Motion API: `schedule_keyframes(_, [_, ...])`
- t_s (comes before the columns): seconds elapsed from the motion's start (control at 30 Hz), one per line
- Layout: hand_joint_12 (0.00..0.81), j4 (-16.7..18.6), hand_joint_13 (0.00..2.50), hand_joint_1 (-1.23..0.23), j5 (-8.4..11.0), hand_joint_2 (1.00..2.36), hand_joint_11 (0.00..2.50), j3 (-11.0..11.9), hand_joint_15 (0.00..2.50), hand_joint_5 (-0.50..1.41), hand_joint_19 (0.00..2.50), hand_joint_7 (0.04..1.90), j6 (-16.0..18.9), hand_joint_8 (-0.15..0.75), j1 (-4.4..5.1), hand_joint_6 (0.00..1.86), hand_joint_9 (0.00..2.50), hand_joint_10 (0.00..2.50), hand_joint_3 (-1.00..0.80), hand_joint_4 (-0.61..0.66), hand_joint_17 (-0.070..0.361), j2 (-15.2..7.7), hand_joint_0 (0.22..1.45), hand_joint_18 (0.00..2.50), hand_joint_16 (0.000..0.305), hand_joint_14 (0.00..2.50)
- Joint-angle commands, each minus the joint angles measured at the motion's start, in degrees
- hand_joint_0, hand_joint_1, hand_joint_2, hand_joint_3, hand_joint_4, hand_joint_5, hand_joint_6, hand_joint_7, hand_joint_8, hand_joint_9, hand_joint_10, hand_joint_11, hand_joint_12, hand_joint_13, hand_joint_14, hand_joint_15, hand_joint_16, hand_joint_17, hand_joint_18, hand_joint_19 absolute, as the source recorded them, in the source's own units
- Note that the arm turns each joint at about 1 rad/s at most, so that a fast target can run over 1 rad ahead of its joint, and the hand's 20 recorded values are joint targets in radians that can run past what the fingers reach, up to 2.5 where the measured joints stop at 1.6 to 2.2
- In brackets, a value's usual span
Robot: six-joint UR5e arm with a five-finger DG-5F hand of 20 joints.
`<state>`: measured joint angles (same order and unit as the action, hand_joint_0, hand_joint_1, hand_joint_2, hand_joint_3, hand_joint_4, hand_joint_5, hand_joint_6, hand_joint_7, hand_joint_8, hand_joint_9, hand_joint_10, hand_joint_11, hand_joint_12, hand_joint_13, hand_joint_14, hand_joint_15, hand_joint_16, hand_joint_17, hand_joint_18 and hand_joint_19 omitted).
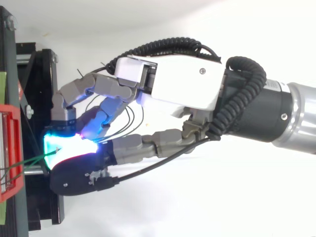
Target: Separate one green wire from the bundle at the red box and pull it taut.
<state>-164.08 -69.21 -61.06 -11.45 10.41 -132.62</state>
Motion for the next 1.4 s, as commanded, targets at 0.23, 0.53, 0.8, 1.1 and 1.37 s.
schedule_keyframes(0.23, [0.360,-3.7,0.85,-0.80,0.13,1.02,0.81,0.0,0.37,-0.18,0.38,1.14,-0.4,0.360,-0.12,0.90,1.00,0.02,-0.27,0.20,0.111,1.2,0.62,0.90,0.049,0.01])
schedule_keyframes(0.53, [0.365,-6.1,0.90,-0.47,0.22,1.00,0.80,0.1,0.39,-0.16,0.42,1.13,-2.2,0.368,-0.56,0.89,1.08,0.02,-0.45,0.22,0.115,1.8,0.55,0.92,0.051,0.01])
schedule_keyframes(0.8, [0.371,-4.3,0.92,-0.51,1.71,1.01,0.79,0.0,0.40,-0.16,0.43,1.16,-4.7,0.367,-0.74,0.87,1.09,0.02,-0.31,0.21,0.116,1.7,0.58,0.93,0.051,0.01])
schedule_keyframes(1.1, [0.375,-0.7,0.92,-0.69,3.65,1.02,0.81,0.0,0.40,-0.17,0.40,1.20,-9.2,0.382,-0.91,0.88,1.07,0.02,-0.12,0.20,0.118,1.7,0.57,0.95,0.052,0.01])
schedule_keyframes(1.37, [0.366,-1.3,0.98,-0.73,5.14,1.02,1.14,0.0,0.53,-0.17,0.41,1.16,-6.1,0.382,-0.03,0.89,1.14,0.02,-0.12,0.16,0.112,1.7,0.59,0.94,0.050,0.02])
